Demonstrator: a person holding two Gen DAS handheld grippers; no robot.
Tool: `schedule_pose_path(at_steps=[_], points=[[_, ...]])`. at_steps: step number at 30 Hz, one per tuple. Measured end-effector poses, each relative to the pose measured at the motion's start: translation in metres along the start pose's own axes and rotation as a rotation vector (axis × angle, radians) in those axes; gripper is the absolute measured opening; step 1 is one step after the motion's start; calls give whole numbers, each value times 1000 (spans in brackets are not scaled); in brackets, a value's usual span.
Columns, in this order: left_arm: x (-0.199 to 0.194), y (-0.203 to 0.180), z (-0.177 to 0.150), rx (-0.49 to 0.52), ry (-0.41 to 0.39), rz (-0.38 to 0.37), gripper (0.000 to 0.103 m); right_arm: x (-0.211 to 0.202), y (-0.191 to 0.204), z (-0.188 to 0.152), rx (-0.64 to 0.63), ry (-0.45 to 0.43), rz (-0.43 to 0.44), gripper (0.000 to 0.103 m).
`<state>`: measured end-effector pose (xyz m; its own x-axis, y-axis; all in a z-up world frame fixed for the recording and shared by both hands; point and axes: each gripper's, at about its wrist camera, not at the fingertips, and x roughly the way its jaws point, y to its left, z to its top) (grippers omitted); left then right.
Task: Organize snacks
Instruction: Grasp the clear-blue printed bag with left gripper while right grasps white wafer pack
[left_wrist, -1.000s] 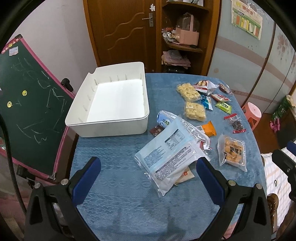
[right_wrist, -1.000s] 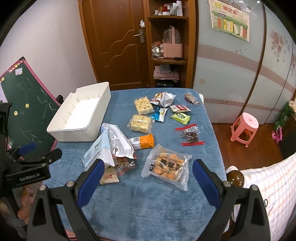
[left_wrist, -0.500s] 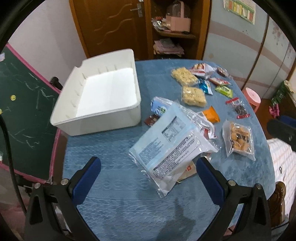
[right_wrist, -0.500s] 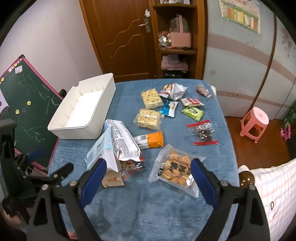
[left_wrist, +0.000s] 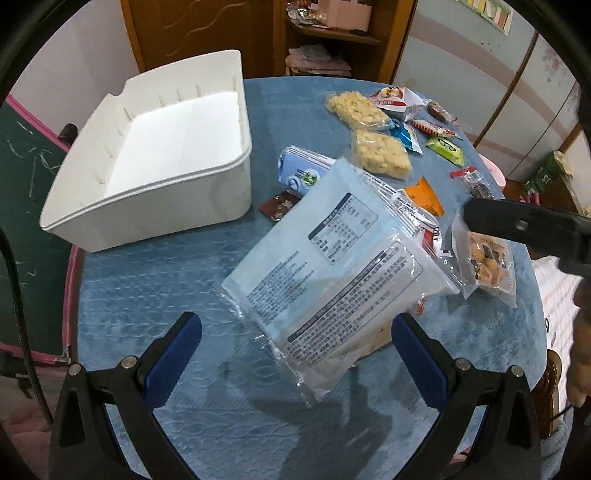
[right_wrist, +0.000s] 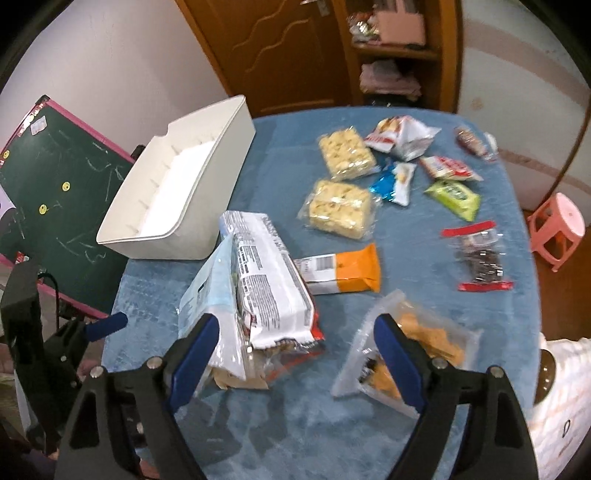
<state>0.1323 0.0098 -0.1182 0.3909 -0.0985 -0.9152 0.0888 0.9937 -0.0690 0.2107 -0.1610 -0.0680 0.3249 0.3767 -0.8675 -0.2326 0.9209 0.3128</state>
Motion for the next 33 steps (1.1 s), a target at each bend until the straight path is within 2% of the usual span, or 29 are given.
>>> schedule_pose_path(at_steps=[8, 13, 17, 18, 21, 25, 29, 31, 33], points=[[26, 6, 5, -29, 9, -56, 102, 49, 15, 20, -77, 103, 37, 85], [51, 16, 4, -84, 63, -118, 102, 71, 20, 26, -77, 143, 66, 82], [75, 18, 0, -97, 122, -127, 102, 73, 15, 28, -56, 141, 99, 79], [81, 17, -1, -102, 135, -130, 102, 71, 12, 28, -51, 139, 116, 76], [85, 15, -2, -105, 118, -106, 102, 64, -2, 27, -27, 127, 159, 54], [89, 5, 0, -83, 116, -55, 103, 67, -18, 28, 33, 148, 223, 54], [91, -3, 3, -96, 113, -25, 101, 76, -3, 36, -13, 172, 160, 60], [86, 0, 2, -111, 100, -28, 90, 88, 6, 37, -52, 186, 131, 65], [81, 5, 0, -120, 95, -35, 83, 97, 8, 37, -51, 214, 150, 63]])
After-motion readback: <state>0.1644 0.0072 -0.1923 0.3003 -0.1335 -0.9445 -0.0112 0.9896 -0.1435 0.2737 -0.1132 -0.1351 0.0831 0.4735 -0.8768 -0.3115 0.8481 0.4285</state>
